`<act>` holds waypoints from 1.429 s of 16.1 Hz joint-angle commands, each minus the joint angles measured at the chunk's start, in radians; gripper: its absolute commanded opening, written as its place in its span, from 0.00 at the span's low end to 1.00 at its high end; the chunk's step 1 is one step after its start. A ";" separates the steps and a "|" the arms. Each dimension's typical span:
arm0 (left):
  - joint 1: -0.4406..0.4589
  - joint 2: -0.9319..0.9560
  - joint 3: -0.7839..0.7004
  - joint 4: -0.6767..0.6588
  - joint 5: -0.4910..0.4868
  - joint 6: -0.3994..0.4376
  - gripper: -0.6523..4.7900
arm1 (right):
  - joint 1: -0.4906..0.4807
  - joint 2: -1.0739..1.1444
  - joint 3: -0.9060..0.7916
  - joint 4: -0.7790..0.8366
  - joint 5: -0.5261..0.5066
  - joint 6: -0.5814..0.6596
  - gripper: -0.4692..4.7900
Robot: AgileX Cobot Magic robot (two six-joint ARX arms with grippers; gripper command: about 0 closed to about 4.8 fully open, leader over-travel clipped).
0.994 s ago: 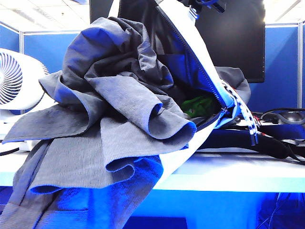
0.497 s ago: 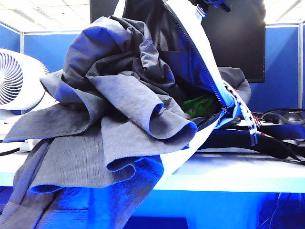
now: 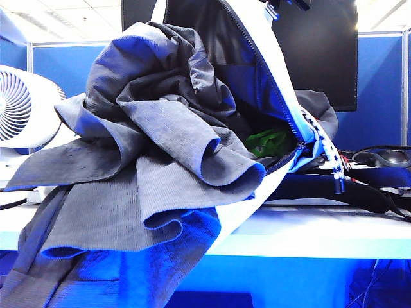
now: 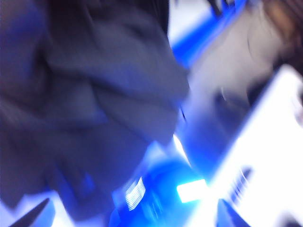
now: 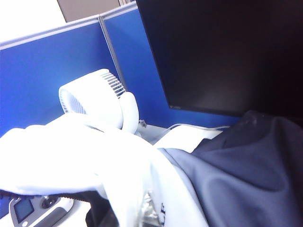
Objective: Put the gray clothes into the backpack.
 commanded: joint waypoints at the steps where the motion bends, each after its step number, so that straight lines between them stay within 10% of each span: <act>1: 0.000 -0.073 -0.251 0.268 -0.018 -0.116 1.00 | -0.002 -0.034 0.011 0.078 0.007 0.005 0.08; 9: -0.041 -0.069 -0.628 0.830 -0.042 -0.400 1.00 | -0.002 -0.076 0.010 0.046 0.007 0.004 0.08; 15: -0.436 0.134 -0.698 1.239 -0.670 -0.426 1.00 | -0.002 -0.085 0.010 0.027 0.006 0.005 0.08; 21: -0.436 0.476 -0.689 1.529 -0.684 -0.519 1.00 | -0.002 -0.109 0.010 -0.021 0.007 0.004 0.08; 22: -0.436 0.484 -0.666 1.522 -0.715 -0.529 0.43 | -0.002 -0.112 0.010 -0.031 0.007 0.003 0.08; 23: -0.436 0.484 -0.645 1.524 -0.732 -0.525 0.13 | -0.002 -0.114 0.010 -0.031 0.007 0.003 0.08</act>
